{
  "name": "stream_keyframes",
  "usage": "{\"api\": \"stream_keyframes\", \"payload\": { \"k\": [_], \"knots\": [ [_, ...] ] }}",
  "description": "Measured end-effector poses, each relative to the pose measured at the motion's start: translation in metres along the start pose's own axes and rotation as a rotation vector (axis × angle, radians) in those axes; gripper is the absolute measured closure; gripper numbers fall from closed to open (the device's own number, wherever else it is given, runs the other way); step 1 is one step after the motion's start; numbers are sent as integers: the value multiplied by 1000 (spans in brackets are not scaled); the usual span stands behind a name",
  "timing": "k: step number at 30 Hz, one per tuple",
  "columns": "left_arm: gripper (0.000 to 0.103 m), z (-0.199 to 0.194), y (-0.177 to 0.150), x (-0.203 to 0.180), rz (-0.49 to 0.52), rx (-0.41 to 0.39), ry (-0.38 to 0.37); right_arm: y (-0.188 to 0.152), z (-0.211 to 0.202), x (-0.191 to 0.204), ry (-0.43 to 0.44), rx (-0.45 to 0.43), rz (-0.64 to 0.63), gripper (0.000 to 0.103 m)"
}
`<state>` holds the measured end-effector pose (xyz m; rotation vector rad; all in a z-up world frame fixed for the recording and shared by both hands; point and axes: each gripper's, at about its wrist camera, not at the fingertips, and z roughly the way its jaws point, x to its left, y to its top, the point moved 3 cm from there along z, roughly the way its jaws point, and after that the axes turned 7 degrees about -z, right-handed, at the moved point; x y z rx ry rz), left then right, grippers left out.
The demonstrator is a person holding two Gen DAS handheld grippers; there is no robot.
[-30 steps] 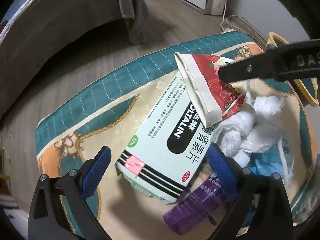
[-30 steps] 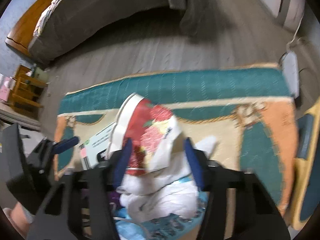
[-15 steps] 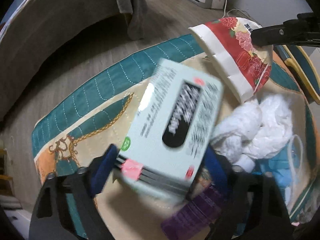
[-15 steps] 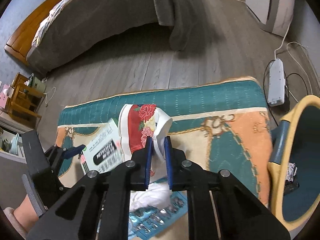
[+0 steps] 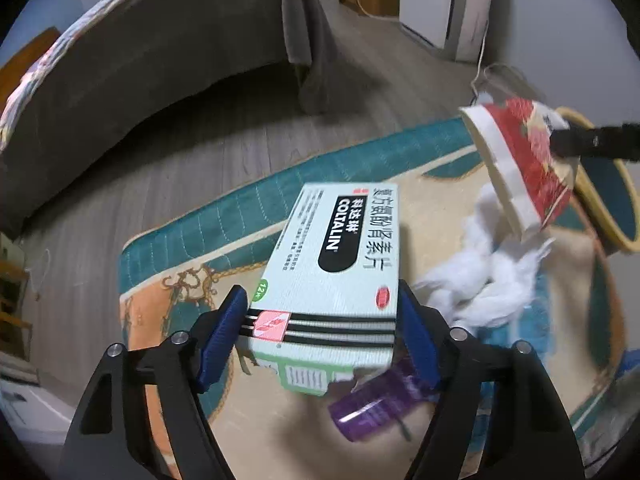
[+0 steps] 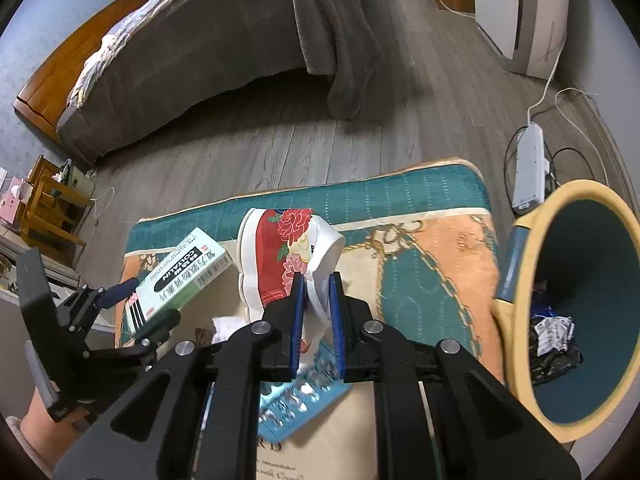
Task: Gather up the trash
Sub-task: 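Carry the paper cup into the bin and open the right tool while the left tool drops the box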
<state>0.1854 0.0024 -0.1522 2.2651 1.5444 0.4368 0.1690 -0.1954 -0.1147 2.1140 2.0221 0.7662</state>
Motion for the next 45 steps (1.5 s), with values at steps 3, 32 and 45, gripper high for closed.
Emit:
{"api": "stream_keyframes", "payload": {
  "k": [3, 32, 45],
  "knots": [
    [34, -12, -2, -7, 16, -12, -15, -6, -13, -3, 5, -16, 1, 91],
    [85, -119, 34, -125, 77, -280, -196, -36, -119, -90, -117, -177, 51, 91],
    [85, -107, 44, -252, 239, -263, -334, -58, -140, -189, -332, -161, 171, 91]
  ]
}}
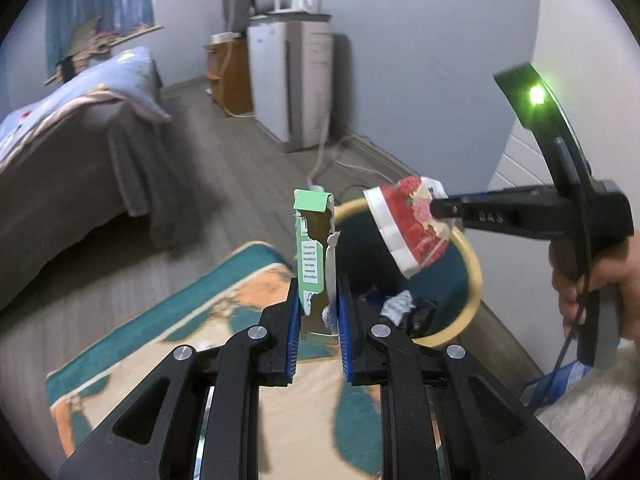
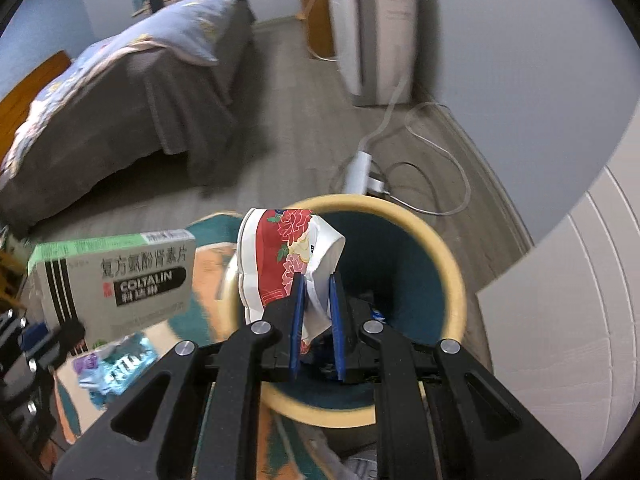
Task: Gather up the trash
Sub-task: 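Carry the paper cup into the bin and open the right tool while the left tool drops the box, then move both open tools back over the cushion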
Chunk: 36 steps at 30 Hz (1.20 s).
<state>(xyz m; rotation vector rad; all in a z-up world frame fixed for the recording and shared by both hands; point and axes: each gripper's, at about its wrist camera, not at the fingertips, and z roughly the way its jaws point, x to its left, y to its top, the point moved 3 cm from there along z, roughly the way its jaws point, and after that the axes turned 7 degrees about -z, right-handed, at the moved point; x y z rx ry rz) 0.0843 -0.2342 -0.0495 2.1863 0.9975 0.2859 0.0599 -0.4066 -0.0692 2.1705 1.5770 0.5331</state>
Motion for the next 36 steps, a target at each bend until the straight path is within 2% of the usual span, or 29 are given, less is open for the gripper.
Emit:
{"api": "stream_keyframes", "payload": {
  "k": [4, 6, 8, 9, 11, 14, 17, 18, 22, 23, 26, 36],
  "knots": [
    [84, 21, -4, -25, 37, 31, -14, -1, 3, -20, -35, 6, 32, 90],
    [79, 32, -8, -37, 62, 59, -24, -2, 5, -27, -36, 11, 46, 86],
    [59, 36, -12, -41, 82, 69, -15, -3, 6, -33, -35, 14, 59, 76],
    [55, 36, -13, -42, 91, 65, -15, -3, 6, -35, -37, 12, 65, 74],
    [38, 36, -13, -40, 91, 60, -13, -2, 5, -37, -39, 7, 73, 69],
    [19, 31, -11, -31, 47, 35, 2, -2, 3, -37, -37, 3, 79, 60],
    [10, 28, -7, -19, -10, 20, 25, -1, 4, -35, -31, -1, 82, 51],
    [9, 27, -7, -14, -33, 19, 36, -1, 3, -34, -31, -2, 81, 49],
    [6, 20, -6, -3, -80, 17, 85, 0, 1, -31, -28, -9, 77, 25],
    [6, 18, -5, -1, -83, 18, 107, 1, 0, -28, -23, -11, 76, 18],
    [5, 5, -9, 13, -85, 6, 193, 3, -3, -19, -8, -18, 70, 7],
    [5, -53, -30, 91, -252, -20, 305, 7, -11, 51, 54, -24, -66, 6]
  ]
}}
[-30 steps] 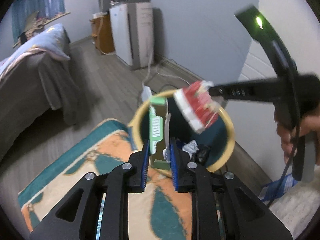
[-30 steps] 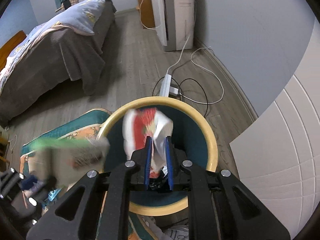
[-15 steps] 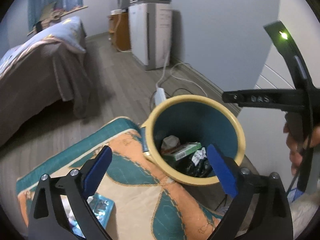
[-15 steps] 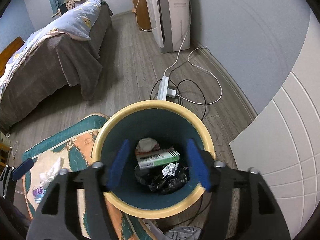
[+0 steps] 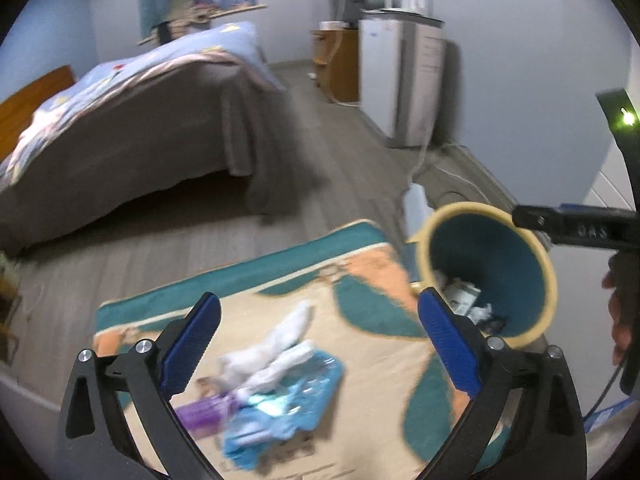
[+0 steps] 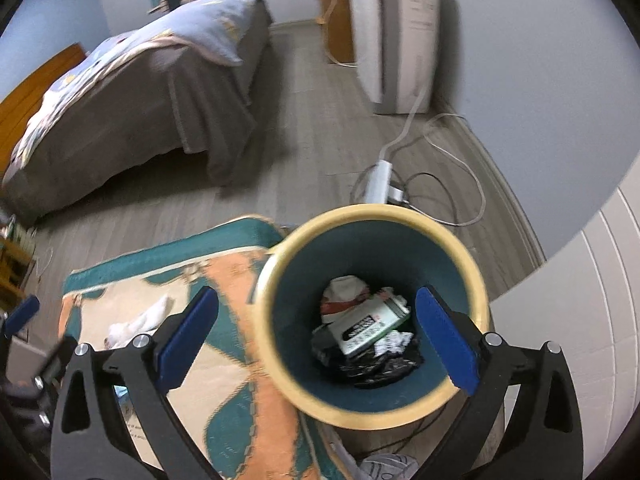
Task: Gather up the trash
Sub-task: 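Move both open tools back over the cushion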
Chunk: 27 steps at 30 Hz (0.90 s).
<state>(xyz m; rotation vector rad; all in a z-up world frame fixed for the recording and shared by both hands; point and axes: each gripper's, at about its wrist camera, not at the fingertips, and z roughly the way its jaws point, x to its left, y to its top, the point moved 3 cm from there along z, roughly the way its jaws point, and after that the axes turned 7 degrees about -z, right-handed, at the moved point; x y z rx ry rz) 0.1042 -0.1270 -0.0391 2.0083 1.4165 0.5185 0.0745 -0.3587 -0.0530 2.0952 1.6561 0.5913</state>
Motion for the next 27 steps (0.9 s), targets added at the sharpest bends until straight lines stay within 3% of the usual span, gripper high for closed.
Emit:
{"api": "stream_keyframes", "payload": {
  "k": [9, 16, 27],
  "knots": [
    [5, -38, -14, 84, -131, -49, 161, -7, 5, 61, 37, 30, -120, 6],
    [5, -32, -45, 129, -114, 14, 242, -17, 13, 107, 67, 70, -166, 6],
    [5, -20, -71, 186, -216, 104, 149, -39, 46, 162, 87, 162, -206, 6]
  ]
}}
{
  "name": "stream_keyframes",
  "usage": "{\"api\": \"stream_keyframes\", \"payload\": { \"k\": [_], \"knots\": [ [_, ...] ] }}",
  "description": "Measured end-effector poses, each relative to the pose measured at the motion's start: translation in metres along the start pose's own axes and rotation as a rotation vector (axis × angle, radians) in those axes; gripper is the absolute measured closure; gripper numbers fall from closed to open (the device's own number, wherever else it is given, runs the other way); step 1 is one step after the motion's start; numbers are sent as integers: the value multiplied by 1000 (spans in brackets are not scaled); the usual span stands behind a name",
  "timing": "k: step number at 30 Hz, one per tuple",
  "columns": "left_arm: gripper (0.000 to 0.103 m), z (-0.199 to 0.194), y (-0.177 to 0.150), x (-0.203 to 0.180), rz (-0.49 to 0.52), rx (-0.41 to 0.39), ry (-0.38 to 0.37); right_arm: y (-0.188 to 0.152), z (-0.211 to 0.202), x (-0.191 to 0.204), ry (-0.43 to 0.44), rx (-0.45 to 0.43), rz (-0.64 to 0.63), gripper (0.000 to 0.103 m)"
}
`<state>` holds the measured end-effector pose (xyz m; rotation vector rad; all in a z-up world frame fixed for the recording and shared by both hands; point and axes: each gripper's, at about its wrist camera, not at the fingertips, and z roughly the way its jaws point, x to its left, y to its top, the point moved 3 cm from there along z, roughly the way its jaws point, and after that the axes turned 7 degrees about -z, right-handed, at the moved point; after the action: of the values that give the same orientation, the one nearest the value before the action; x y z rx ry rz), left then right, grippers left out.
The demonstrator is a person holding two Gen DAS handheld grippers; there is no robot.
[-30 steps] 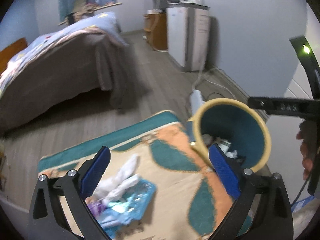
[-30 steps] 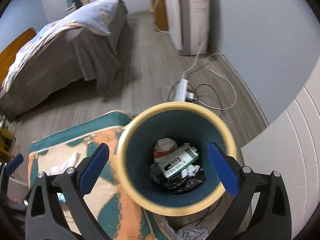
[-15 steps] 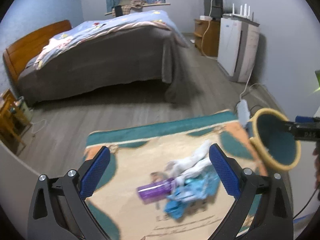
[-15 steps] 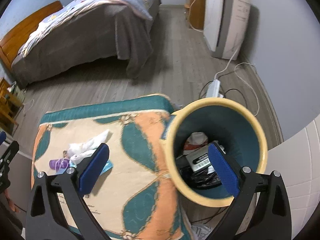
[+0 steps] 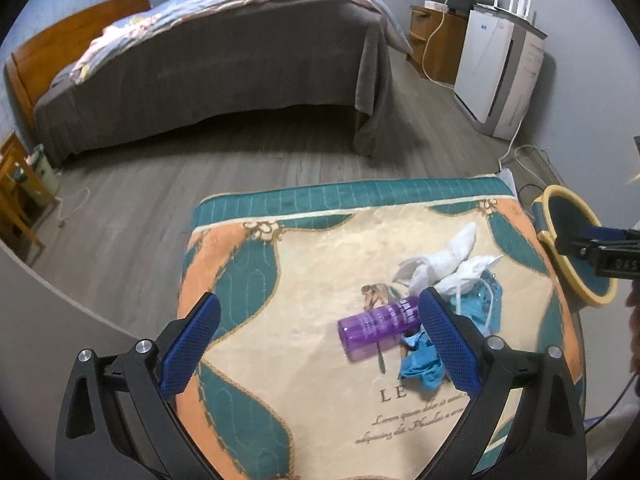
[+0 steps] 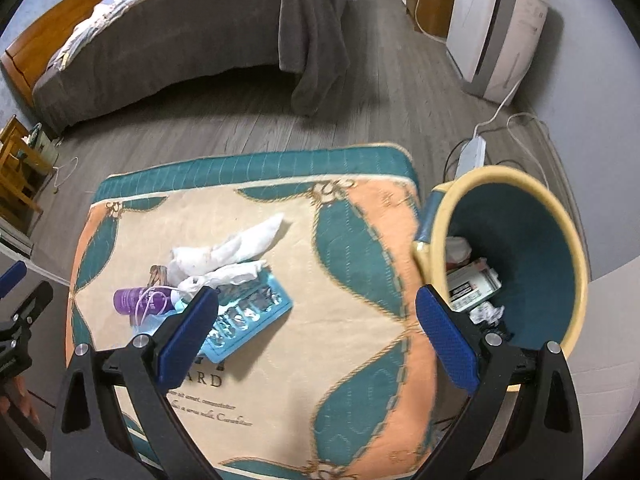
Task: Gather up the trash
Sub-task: 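Move both open tools back over the cushion, then grasp the white tissue with the right tool while the left tool grasps the purple spray bottle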
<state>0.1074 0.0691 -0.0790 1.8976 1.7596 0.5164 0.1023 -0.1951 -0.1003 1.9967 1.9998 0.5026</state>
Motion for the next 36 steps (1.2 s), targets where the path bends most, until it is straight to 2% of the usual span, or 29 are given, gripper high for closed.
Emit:
{"api": "stream_keyframes", "payload": {
  "k": [3, 8, 12, 18, 20, 22, 24, 26, 27, 28, 29, 33, 36],
  "knots": [
    [5, 5, 1, -2, 23, -3, -25, 2, 6, 6, 15, 4, 20, 6],
    [5, 27, -7, -16, 164, 29, -29, 10, 24, 16, 24, 25, 7, 6],
    [6, 51, -16, -24, 248, 86, -44, 14, 41, 22, 36, 55, 3, 7],
    [10, 80, -27, -31, 314, 174, -69, 16, 67, 33, 101, 122, 23, 26],
    [19, 87, -32, -34, 336, 204, -78, 13, 76, 35, 121, 149, 35, 30],
    [22, 94, -37, -39, 364, 231, -89, 10, 83, 37, 151, 174, 54, 33],
    [26, 98, -40, -45, 397, 242, -92, 9, 88, 39, 193, 191, 79, 45],
    [32, 103, -44, -52, 419, 261, -103, 8, 91, 40, 256, 198, 113, 71],
    [34, 105, -46, -55, 430, 271, -111, 7, 91, 41, 277, 204, 119, 78],
    [37, 106, -47, -59, 444, 275, -109, 7, 91, 42, 288, 205, 118, 90],
    [42, 107, -48, -61, 456, 276, -107, 7, 90, 43, 290, 202, 112, 96],
    [52, 107, -50, -64, 469, 298, -119, 11, 78, 43, 293, 170, 105, 103],
    [61, 102, -51, -64, 474, 304, -123, 15, 66, 39, 305, 139, 112, 103]
  ]
}}
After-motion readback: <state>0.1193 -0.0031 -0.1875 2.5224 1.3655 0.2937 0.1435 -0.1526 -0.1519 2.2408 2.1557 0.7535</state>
